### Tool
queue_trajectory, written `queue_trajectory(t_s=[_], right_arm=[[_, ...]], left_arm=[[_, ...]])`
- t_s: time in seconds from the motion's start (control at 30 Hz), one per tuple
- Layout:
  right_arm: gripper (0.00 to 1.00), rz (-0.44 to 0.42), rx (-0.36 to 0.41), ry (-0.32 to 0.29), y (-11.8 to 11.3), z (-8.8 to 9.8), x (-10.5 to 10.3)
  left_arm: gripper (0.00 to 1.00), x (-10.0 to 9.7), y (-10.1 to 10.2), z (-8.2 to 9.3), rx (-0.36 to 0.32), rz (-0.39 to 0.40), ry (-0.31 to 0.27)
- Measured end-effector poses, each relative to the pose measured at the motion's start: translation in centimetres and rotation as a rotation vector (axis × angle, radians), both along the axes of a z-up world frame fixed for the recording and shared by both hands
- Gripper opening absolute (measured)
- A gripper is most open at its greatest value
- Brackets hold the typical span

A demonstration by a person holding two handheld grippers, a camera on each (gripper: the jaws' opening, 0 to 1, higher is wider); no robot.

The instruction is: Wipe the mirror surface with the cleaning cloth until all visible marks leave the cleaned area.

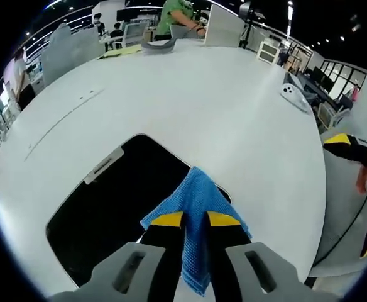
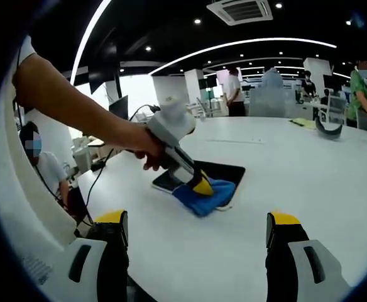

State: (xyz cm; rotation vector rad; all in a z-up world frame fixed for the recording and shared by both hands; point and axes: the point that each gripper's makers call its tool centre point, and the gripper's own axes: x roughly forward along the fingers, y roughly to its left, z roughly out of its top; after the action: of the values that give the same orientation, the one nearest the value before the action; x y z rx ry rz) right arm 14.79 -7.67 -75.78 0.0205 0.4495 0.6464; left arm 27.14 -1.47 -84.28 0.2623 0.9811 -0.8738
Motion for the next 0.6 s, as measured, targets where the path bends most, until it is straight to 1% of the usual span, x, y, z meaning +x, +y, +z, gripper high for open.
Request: queue_trajectory(t_s=[0.17, 0.37, 0.5, 0.6], right_arm=[[0.91, 0.001, 0.000, 0.001, 0.0, 0.0, 0.2], [0.91, -0.001, 0.002, 0.008, -0.2, -0.3, 0.5], [0.91, -0.002, 0.005, 0.008, -0.2, -0.2, 0.8], [0.91, -0.002, 0.007, 0.008, -0.2, -0.2, 0.9]], left_arm=[[0.10, 0.1, -0.4, 0.0, -0.013, 0.044, 0.040], [0.11, 0.2, -1.1, 0.0, -0.008, 0.038, 0.028], [0.10, 0.5, -1.2, 0.0, -0.012, 0.078, 0.050], [0.09, 0.6, -1.2, 0.0, -0.017, 0.085, 0.054]])
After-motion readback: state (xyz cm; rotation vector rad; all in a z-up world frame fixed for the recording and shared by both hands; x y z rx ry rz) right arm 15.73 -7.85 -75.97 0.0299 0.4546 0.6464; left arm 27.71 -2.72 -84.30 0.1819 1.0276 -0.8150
